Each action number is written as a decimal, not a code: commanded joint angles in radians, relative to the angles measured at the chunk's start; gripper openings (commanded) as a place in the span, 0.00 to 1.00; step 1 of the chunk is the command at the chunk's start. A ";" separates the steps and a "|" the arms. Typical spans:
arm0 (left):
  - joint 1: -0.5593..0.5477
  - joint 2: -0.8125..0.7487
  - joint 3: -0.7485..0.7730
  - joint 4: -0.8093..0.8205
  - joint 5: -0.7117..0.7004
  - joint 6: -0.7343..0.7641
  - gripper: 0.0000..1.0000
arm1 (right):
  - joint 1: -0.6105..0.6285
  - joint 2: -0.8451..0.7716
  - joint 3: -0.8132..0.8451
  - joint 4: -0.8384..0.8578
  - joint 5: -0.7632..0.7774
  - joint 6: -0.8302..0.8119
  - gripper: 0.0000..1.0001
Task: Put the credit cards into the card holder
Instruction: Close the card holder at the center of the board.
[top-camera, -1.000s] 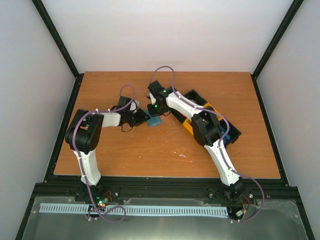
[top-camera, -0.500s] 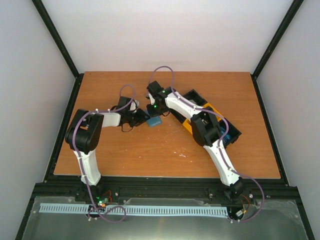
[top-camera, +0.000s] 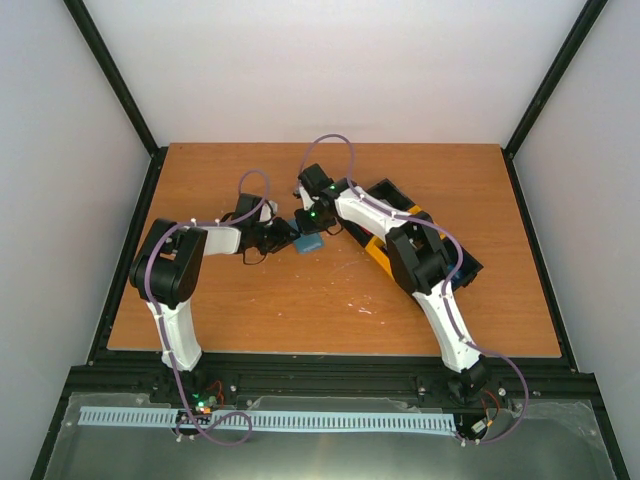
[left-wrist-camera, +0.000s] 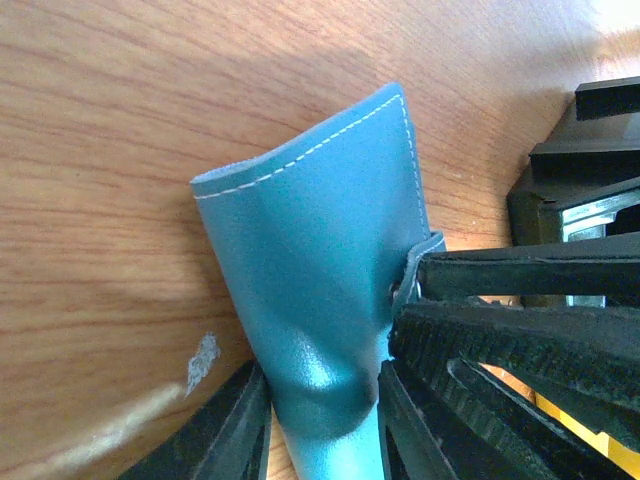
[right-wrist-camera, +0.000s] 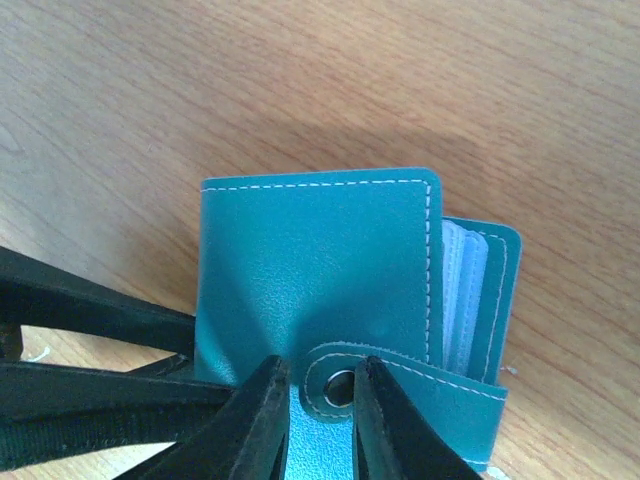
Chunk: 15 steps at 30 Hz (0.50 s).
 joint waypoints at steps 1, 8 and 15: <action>0.007 0.038 -0.041 -0.140 -0.079 0.007 0.32 | 0.010 -0.022 -0.022 -0.009 -0.029 0.006 0.20; 0.011 0.030 -0.038 -0.144 -0.082 0.009 0.32 | 0.009 -0.096 -0.044 0.038 -0.002 0.010 0.19; 0.012 0.030 -0.033 -0.147 -0.081 0.013 0.32 | 0.004 -0.149 -0.106 0.094 0.006 0.023 0.14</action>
